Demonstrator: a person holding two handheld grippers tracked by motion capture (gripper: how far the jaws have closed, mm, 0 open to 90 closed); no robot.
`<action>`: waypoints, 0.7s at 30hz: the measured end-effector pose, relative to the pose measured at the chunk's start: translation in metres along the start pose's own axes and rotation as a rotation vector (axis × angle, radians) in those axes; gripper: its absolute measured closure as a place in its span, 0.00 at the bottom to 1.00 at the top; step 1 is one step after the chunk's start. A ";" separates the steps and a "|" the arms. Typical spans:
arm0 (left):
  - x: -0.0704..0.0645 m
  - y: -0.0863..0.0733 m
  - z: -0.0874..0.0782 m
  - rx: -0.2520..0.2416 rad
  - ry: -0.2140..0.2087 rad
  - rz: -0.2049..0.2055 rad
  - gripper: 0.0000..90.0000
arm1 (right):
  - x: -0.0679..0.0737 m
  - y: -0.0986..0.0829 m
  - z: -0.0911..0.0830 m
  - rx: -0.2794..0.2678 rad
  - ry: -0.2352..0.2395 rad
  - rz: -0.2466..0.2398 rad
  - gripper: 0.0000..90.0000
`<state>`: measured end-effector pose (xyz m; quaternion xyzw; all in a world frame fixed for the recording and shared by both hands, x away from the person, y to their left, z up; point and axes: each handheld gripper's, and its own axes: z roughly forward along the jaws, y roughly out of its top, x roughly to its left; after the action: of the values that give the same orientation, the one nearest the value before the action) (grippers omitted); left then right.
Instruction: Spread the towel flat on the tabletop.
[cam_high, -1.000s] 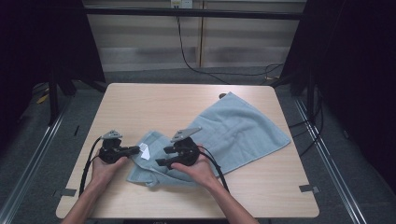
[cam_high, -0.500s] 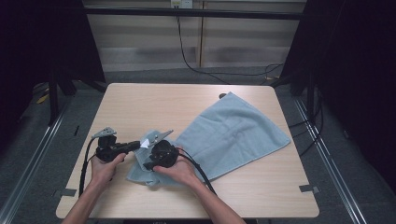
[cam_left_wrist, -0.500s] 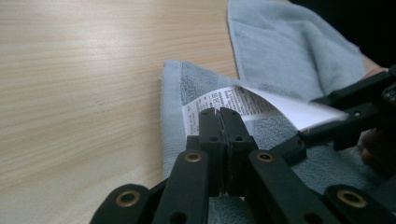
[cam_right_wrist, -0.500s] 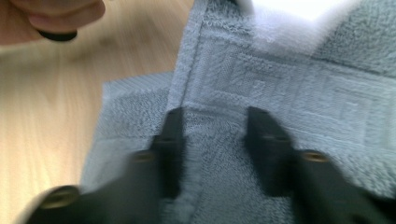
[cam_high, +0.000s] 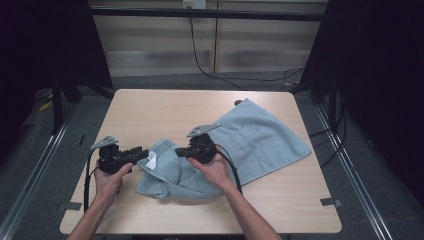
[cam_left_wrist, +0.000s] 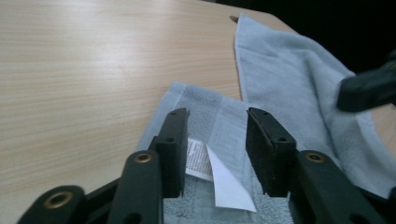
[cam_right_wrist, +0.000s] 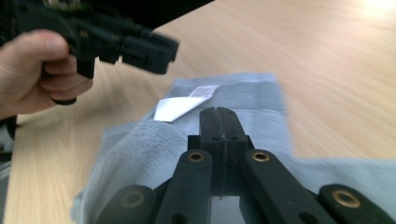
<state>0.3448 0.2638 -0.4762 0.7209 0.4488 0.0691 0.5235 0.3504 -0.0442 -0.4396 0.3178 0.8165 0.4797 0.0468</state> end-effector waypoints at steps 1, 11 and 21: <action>0.000 0.000 0.001 0.005 0.004 0.003 0.65 | -0.004 -0.001 -0.008 -0.007 -0.011 0.010 1.00; 0.018 -0.001 0.000 0.021 0.051 -0.007 0.66 | 0.015 -0.004 0.056 0.099 0.127 0.018 0.51; 0.030 -0.002 -0.007 0.004 0.071 -0.025 0.65 | 0.016 -0.006 0.113 0.200 0.080 0.009 0.37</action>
<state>0.3574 0.2909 -0.4857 0.7134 0.4761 0.0871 0.5068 0.3782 0.0480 -0.5012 0.3053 0.8600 0.4083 -0.0200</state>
